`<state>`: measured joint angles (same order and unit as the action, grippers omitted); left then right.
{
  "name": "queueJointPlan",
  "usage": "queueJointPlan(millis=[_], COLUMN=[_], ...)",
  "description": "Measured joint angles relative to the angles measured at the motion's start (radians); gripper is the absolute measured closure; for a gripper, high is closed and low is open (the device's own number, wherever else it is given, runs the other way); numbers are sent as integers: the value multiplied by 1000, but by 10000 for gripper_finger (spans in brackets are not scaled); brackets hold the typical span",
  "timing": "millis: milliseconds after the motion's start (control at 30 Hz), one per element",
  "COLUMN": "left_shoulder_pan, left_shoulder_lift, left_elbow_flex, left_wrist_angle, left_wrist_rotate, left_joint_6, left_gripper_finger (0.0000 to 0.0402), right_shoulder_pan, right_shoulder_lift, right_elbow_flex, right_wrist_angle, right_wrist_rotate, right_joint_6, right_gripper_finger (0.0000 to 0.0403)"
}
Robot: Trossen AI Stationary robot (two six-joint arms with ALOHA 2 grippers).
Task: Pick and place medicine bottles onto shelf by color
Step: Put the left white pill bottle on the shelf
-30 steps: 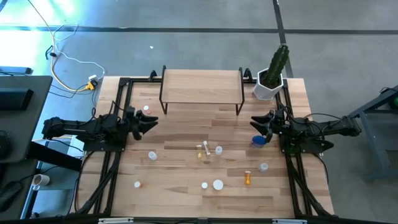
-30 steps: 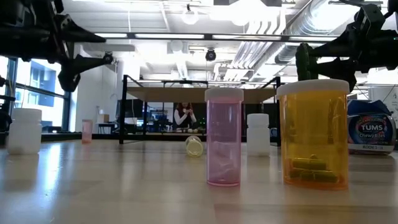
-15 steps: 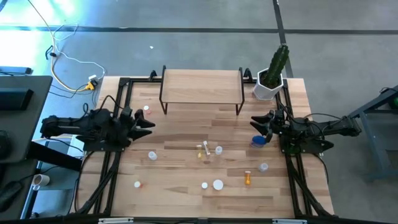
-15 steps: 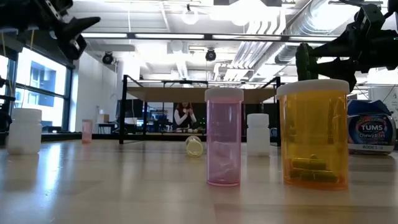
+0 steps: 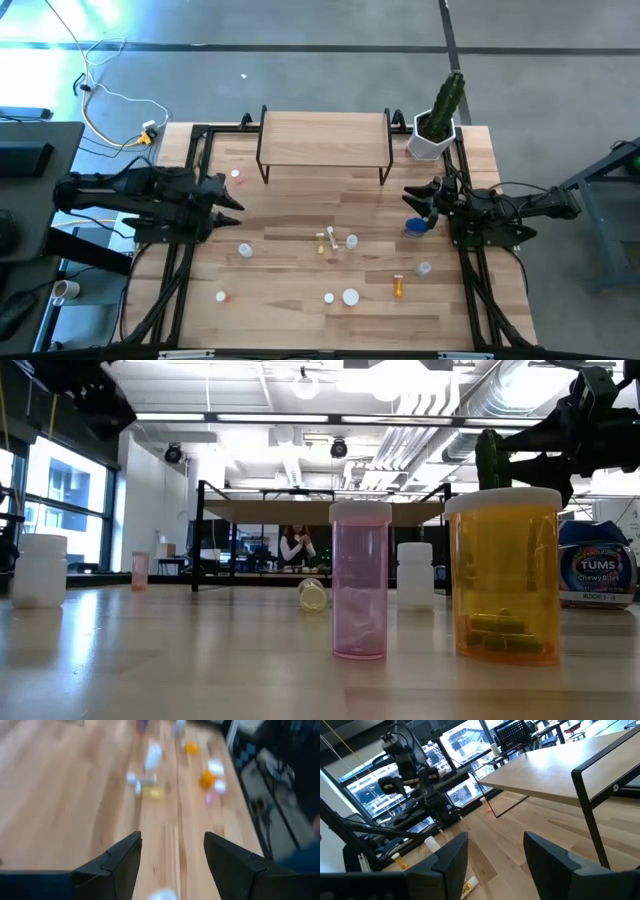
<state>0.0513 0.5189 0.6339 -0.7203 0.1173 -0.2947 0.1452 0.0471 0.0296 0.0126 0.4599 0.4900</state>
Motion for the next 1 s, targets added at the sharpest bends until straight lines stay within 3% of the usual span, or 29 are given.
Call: queueJointPlan(millis=[267,533,1000], left_shoulder_pan=[-140,-265,-310], left_shoulder_lift=[134,265,524], left_elbow_flex=[1,2,2], left_wrist_angle=[-107,-106,-91], left_wrist_rotate=[20,-103,-138], left_joint_6=[-5,-19,-96], left_gripper_finger=[197,197,197], right_shoulder_pan=[0,0,0], right_shoulder_lift=[0,0,0], right_elbow_flex=[0,0,0], right_wrist_angle=[0,0,0], right_wrist_rotate=[0,-1,-5], right_joint_6=[0,0,0], right_gripper_finger=[220,220,220])
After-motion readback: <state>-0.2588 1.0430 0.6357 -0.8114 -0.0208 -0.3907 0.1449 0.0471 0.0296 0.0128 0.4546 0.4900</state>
